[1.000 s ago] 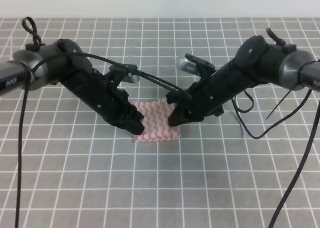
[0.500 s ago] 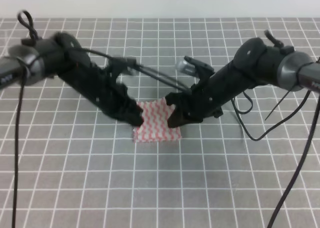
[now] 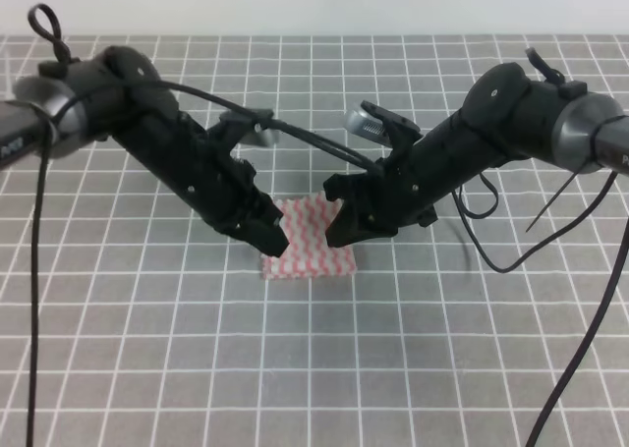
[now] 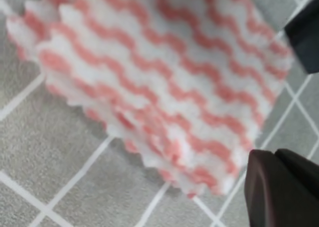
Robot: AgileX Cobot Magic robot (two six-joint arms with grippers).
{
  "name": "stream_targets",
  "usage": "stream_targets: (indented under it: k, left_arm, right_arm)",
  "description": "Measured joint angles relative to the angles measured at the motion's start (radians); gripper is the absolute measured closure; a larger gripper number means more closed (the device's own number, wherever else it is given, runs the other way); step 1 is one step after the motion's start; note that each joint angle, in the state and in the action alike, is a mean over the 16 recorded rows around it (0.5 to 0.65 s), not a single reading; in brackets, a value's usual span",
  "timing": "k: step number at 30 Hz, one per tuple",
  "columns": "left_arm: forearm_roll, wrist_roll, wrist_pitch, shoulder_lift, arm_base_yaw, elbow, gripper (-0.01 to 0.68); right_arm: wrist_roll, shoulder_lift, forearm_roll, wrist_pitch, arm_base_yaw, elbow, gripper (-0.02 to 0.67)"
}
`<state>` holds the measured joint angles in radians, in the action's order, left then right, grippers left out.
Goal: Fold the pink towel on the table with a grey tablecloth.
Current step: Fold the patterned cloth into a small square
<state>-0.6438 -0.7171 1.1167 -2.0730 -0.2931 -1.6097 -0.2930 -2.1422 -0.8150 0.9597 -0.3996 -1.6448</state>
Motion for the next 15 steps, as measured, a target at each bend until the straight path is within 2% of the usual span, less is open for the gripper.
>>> stream_targets:
  k: [15]
  left_arm:
    - [0.023,0.02,0.006,-0.047,0.0,0.002,0.676]
  right_arm:
    - [0.0,-0.007,0.031,0.014,0.0,0.0,0.664]
